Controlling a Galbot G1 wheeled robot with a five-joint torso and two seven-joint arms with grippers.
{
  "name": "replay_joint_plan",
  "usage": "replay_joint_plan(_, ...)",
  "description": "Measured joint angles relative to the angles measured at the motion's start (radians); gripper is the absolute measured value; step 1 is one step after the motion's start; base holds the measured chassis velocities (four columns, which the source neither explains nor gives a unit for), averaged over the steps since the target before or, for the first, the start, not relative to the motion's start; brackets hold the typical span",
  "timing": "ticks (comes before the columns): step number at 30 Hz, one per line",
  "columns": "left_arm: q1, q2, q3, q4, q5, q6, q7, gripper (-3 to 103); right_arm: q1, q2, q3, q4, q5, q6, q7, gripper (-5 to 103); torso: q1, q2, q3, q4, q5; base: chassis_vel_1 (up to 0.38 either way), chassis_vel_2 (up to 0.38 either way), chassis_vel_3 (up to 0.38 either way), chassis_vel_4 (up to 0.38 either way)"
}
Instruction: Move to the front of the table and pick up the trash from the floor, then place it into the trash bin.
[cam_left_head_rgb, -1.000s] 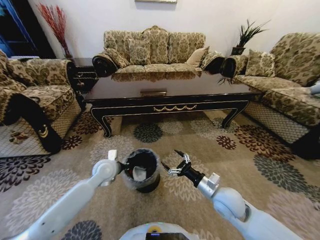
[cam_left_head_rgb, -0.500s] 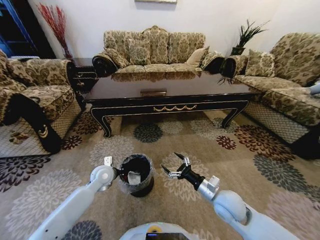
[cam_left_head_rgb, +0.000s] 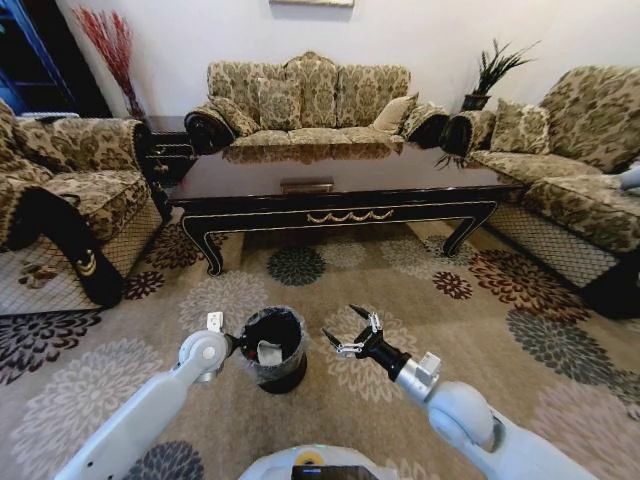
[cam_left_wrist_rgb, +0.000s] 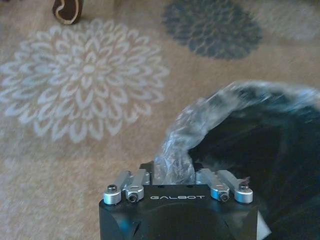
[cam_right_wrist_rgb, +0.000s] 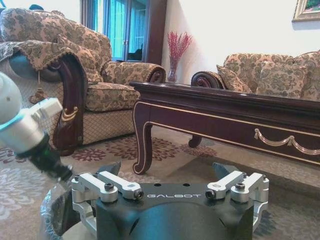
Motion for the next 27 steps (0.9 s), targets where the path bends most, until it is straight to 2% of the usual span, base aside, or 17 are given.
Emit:
replay_joint_plan(3,0.004,0.017,-0.013,-0.054,-0.002,-0.008,0.001,53,-0.007,0.005,0.006,0.000,0.000,0.001,0.001,100,0.000,0.000,0.000,-0.0002,0.0003,0.000,0.000,0.000,0.000)
replay_joint_plan(4,0.004,0.017,-0.013,-0.054,-0.002,-0.008,0.001,53,-0.007,0.005,0.006,0.000,0.000,0.001,0.001,100,0.000,0.000,0.000,-0.0002,0.0003,0.000,0.000,0.000,0.000)
replay_joint_plan(5,0.010,0.027,-0.016,-0.071,0.005,-0.009,0.001,58,-0.009,0.007,0.007,0.000,0.001,0.001,0.001,100,0.000,0.000,0.000,-0.0002,0.0004,0.000,0.000,0.000,0.000)
replay_joint_plan(6,0.015,0.033,-0.018,-0.080,0.013,-0.009,0.001,58,-0.010,0.008,0.008,0.001,0.002,0.001,0.001,100,0.000,0.000,0.000,-0.0002,0.0003,0.000,0.000,0.000,0.000)
replay_joint_plan(7,0.031,0.050,-0.026,-0.108,0.040,-0.011,0.011,69,-0.013,0.012,0.010,0.003,0.003,0.001,0.003,100,0.000,0.000,0.000,0.0000,0.0000,0.000,0.000,0.000,0.000)
replay_joint_plan(12,0.082,0.068,-0.078,-0.179,0.113,-0.022,0.041,80,-0.028,0.035,0.036,0.009,0.013,-0.001,0.023,100,0.000,0.000,0.000,0.0000,0.0000,0.000,0.000,0.000,0.000)
replay_joint_plan(13,0.113,0.066,-0.117,-0.212,0.149,-0.034,0.064,90,-0.044,0.054,0.054,0.020,0.032,-0.013,0.044,100,0.000,0.000,0.000,0.0000,0.0001,0.000,0.000,0.000,0.000)
replay_joint_plan(14,0.142,0.060,-0.152,-0.234,0.186,-0.048,0.088,90,-0.058,0.074,0.069,0.030,0.048,-0.024,0.064,100,0.000,0.000,0.000,-0.0002,0.0002,0.000,0.000,0.000,0.000)
replay_joint_plan(15,0.177,0.052,-0.192,-0.252,0.239,-0.067,0.118,96,-0.074,0.094,0.087,0.037,0.059,-0.032,0.081,100,0.000,0.000,0.000,-0.0003,0.0000,0.000,0.000,0.000,0.000)
replay_joint_plan(16,0.177,0.052,-0.192,-0.252,0.239,-0.067,0.118,96,-0.074,0.094,0.087,0.037,0.059,-0.032,0.081,100,0.000,0.000,0.000,-0.0003,0.0000,0.000,0.000,0.000,0.000)
replay_joint_plan(17,0.199,0.048,-0.213,-0.260,0.273,-0.079,0.135,98,-0.083,0.106,0.101,0.038,0.063,-0.034,0.087,100,0.000,0.000,0.000,-0.0003,0.0001,0.000,0.000,0.000,0.000)
replay_joint_plan(18,0.268,0.036,-0.271,-0.275,0.357,-0.109,0.180,100,-0.099,0.123,0.130,0.038,0.065,-0.033,0.096,100,0.000,0.000,0.000,-0.0002,0.0001,0.000,0.000,0.000,0.000)
replay_joint_plan(19,0.314,0.029,-0.306,-0.282,0.401,-0.127,0.210,100,-0.109,0.131,0.148,0.036,0.068,-0.032,0.103,100,0.000,0.000,0.000,-0.0001,0.0000,0.000,0.000,0.000,0.000)
replay_joint_plan(22,0.389,0.016,-0.363,-0.299,0.460,-0.159,0.264,100,-0.121,0.140,0.174,0.037,0.080,-0.033,0.118,100,0.000,0.000,0.000,0.0001,-0.0001,0.000,0.000,0.000,0.000)
replay_joint_plan(23,0.452,0.002,-0.416,-0.318,0.524,-0.204,0.328,100,-0.128,0.150,0.196,0.037,0.089,-0.036,0.129,100,0.000,0.000,0.000,0.0001,-0.0002,0.000,0.000,0.000,0.000)
replay_joint_plan(26,0.561,-0.042,-0.509,-0.345,0.713,-0.349,0.456,100,-0.139,0.177,0.238,0.027,0.085,-0.034,0.134,100,0.000,0.000,0.000,-0.0001,0.0001,0.000,0.000,0.000,0.000)
replay_joint_plan(27,0.561,-0.042,-0.509,-0.345,0.713,-0.349,0.456,100,-0.139,0.177,0.238,0.027,0.085,-0.034,0.134,100,0.000,0.000,0.000,-0.0001,0.0001,0.000,0.000,0.000,0.000)
